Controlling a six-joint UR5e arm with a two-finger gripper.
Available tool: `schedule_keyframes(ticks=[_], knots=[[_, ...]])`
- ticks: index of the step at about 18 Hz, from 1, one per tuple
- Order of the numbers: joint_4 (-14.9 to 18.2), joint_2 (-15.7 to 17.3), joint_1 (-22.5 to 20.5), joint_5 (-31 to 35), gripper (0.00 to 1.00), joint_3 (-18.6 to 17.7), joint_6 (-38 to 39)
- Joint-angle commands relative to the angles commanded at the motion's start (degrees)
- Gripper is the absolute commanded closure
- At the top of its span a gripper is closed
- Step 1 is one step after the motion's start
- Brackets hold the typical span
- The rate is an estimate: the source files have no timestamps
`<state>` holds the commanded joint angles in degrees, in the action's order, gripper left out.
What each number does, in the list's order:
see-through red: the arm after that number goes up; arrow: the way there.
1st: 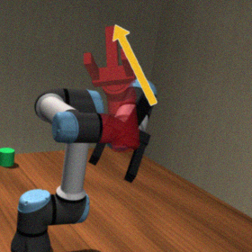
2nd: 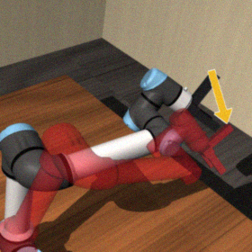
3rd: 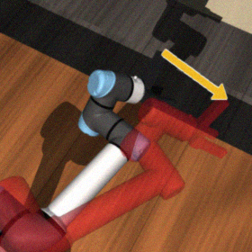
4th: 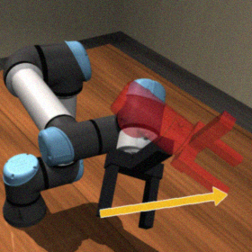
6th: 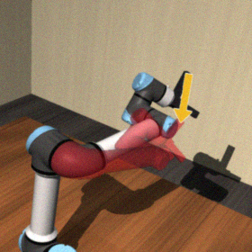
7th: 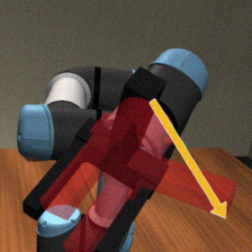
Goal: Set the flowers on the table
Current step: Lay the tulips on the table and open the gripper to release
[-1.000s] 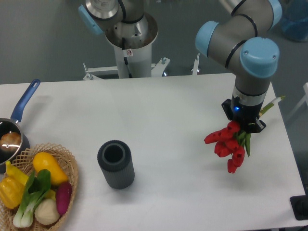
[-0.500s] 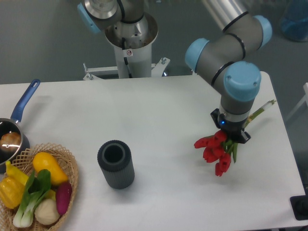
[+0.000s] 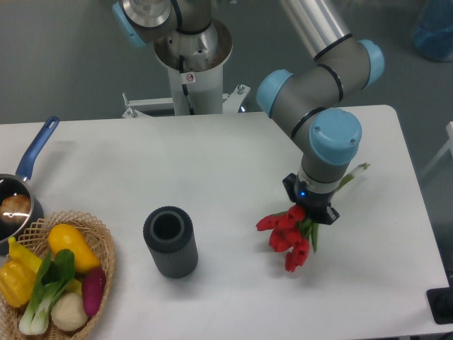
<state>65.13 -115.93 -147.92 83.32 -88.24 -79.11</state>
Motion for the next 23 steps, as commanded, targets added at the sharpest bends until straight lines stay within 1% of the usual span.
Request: schedule_keyframes(ticks=[2,3,4,6,7,8,10,12,13,14,19,21,23], knots=[[-0.09,0.0,1.06,0.0,0.66,0.0,2.01],[-0.09,-0.09,1.49,0.0,0.58,0.0,3.07],[-0.09,-0.17,1.59,0.09,0.37,0.0,3.34],[-0.44,-0.18,1.59,0.18,0.03,0.0,3.34],[-0.7,-0.18,1.5,0.26,0.0,0.0,3.34],[-0.96,-0.18,1.41,0.26,0.0,0.0,3.26],[-3.15,-0.09,0.97,0.44,0.0,0.0,2.82],[-6.14,0.17,-0.78,0.44,0.0,0.0,2.64],[-7.11,0.35,-1.22,0.53,0.0,0.09,2.9],[-7.47,0.35,-1.49,0.7,0.0,0.09,2.82],[-7.91,1.23,-6.4,0.62,0.0,0.09,2.12],[-7.91,1.67,-8.16,0.61,0.0,0.09,-0.68],[-7.91,1.76,-9.13,0.62,0.0,0.09,-5.6]])
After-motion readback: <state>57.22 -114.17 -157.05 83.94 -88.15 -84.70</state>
